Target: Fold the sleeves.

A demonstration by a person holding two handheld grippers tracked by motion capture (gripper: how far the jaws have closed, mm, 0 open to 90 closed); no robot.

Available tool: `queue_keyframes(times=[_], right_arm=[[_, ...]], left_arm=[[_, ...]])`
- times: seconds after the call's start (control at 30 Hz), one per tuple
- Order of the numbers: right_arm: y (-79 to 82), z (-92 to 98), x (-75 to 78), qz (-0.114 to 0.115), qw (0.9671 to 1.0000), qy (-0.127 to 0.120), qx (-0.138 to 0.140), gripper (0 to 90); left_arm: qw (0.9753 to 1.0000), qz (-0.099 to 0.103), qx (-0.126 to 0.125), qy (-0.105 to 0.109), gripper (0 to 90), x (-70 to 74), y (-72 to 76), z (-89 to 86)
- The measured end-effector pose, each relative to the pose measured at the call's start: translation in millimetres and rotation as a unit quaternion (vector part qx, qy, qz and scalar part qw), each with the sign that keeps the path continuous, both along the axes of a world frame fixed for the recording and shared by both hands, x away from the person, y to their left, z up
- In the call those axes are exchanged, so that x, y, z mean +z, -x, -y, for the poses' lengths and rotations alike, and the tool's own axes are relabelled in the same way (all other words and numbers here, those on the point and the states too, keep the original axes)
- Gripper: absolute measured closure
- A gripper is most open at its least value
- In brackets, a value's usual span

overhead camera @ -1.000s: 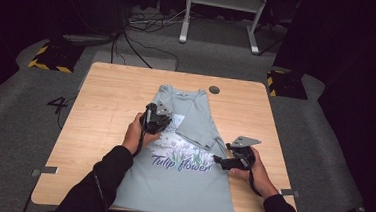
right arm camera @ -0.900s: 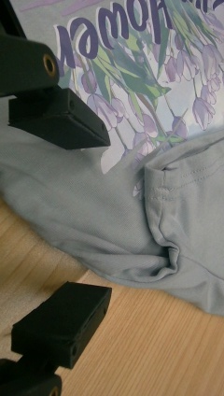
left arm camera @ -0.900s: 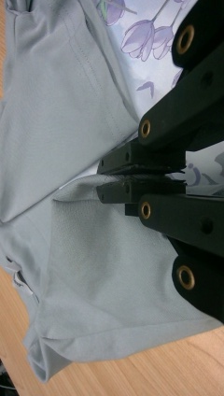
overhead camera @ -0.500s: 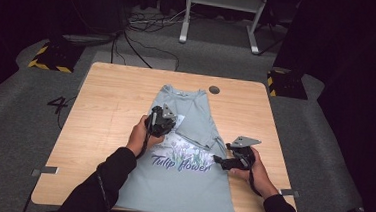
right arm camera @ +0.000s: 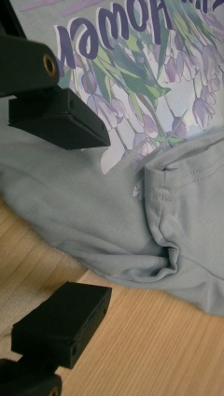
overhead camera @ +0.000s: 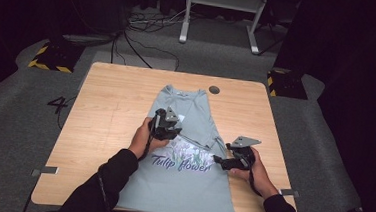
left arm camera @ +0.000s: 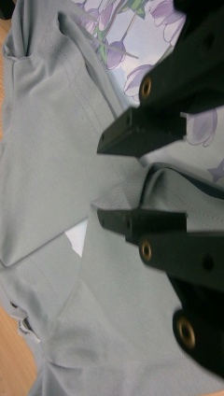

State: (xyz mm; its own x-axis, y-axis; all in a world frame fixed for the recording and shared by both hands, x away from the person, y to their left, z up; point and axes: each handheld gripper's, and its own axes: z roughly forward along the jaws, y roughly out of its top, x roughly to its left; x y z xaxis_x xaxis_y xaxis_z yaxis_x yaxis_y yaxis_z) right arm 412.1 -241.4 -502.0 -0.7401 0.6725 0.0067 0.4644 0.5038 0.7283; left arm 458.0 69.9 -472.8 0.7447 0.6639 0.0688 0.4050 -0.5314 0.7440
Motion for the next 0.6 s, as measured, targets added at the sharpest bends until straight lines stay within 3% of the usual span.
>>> queue_keyframes(times=[0.2, 0.33, 0.6], right_arm=[[-0.1, -0.1, 0.1, 0.0, 1.0, 0.0, 0.0, 23.0], [0.0, -0.1, 0.0, 0.0, 1.0, 0.0, 0.0, 22.9], [0.1, 0.1, -0.2, 0.001, 1.0, -0.001, 0.0, 23.0]], left_arm=[[0.9999, -0.001, 0.005, 0.014, 42.0, -0.4, 0.8, -0.7], [0.9999, -0.009, -0.002, 0.009, 30.0, -1.4, 3.0, 1.0], [0.9989, -0.021, -0.041, 0.007, 21.9, 5.2, 15.5, -2.7]])
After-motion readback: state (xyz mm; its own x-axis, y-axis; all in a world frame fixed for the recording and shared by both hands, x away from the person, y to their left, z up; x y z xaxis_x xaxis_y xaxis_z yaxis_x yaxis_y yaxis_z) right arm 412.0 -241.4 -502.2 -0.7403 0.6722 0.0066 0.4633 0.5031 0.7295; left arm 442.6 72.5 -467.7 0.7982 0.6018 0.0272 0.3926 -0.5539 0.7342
